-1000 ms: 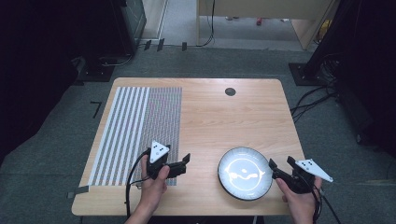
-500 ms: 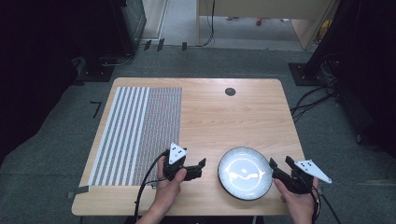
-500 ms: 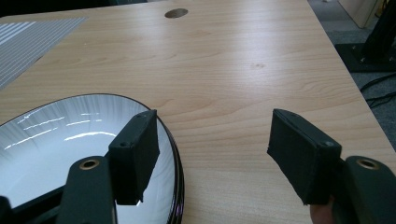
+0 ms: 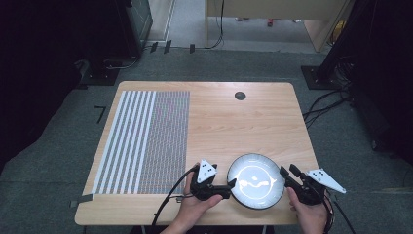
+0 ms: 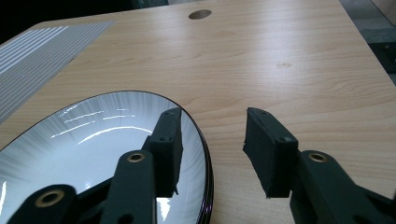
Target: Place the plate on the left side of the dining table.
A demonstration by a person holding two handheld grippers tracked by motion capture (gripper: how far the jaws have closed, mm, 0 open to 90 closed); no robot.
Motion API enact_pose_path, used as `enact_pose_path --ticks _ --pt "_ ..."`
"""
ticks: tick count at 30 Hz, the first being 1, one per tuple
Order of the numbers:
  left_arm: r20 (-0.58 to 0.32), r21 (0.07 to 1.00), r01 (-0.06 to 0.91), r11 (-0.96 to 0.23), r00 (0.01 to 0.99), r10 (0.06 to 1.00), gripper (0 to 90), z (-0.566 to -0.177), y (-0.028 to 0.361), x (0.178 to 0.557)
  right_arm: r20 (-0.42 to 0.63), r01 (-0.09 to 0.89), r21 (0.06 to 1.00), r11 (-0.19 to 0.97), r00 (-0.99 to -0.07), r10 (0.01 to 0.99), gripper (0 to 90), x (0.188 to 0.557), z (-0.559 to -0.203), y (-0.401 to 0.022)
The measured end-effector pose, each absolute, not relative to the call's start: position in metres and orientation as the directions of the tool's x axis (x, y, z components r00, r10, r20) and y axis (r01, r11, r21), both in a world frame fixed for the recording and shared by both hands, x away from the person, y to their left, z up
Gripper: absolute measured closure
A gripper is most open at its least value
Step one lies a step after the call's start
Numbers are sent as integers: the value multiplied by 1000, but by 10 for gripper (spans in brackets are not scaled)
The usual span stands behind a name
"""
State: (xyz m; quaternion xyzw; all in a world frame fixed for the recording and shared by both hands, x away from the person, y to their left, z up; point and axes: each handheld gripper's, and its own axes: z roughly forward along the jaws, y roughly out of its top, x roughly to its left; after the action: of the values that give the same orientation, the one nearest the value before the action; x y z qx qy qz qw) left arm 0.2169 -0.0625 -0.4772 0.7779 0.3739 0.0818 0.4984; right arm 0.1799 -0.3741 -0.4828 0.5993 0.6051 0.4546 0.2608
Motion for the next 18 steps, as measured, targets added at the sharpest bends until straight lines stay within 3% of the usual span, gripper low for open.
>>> enact_pose_path --ticks 4,5,11,15,18 --pt "-258 820 516 -247 719 645 189 -480 -70 213 264 525 837 -154 -142 954 643 180 -483 -374" --pt "-259 813 521 -259 722 642 301 -482 -72 212 294 565 807 -170 -137 946 675 180 -484 -374" --pt "-262 787 549 -282 711 652 553 -489 -72 213 347 608 765 -214 -109 931 741 180 -489 -374" --pt "-263 782 556 -282 704 659 653 -489 -70 215 375 622 747 -235 -103 921 773 179 -491 -375" --pt "-272 779 563 -277 701 659 667 -488 -69 218 355 614 754 -234 -80 931 775 177 -491 -374"
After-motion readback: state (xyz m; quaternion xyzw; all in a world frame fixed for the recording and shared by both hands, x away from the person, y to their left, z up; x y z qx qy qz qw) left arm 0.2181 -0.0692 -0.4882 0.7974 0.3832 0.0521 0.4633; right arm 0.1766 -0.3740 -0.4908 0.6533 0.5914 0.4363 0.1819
